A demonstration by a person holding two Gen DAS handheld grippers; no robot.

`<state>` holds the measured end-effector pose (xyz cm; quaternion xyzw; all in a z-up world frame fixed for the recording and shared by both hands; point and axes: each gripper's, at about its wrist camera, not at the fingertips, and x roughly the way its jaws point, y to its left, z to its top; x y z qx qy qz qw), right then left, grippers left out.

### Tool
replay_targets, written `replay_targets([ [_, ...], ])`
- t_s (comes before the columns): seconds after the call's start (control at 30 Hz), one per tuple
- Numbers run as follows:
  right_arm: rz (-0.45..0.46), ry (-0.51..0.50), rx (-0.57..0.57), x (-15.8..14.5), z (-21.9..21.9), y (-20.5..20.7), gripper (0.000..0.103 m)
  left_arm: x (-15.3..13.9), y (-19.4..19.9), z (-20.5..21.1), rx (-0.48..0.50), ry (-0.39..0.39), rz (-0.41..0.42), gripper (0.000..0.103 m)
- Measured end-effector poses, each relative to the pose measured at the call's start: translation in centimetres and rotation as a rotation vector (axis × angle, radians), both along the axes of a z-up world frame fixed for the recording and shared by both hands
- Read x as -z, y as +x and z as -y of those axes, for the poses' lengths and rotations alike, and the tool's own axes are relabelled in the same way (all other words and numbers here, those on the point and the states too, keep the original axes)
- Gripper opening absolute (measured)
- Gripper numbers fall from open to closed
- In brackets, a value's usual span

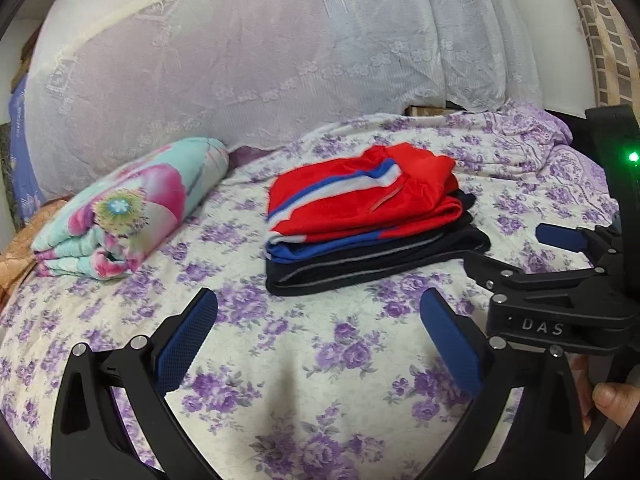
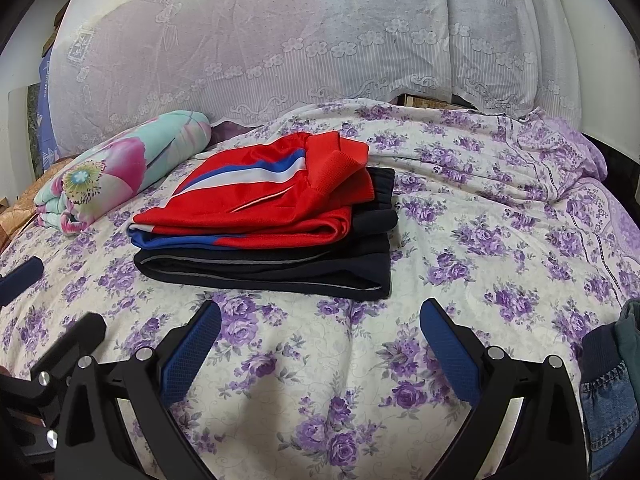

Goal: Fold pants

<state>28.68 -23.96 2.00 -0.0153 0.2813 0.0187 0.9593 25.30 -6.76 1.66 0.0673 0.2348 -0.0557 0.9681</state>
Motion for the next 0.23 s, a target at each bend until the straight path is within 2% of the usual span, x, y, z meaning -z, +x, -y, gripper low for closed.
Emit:
replay_targets([
  [0.07, -0.001, 0.000, 0.000, 0.01, 0.00, -0.01, 0.100, 0.12, 0.36, -0.08, 0.002, -0.011, -0.024, 0.099],
  [0.23, -0.001, 0.000, -0.002, -0.05, 0.05, 0.07, 0.100, 0.02, 0.22, -0.27, 0.011, -0.034, -0.012, 0.099],
])
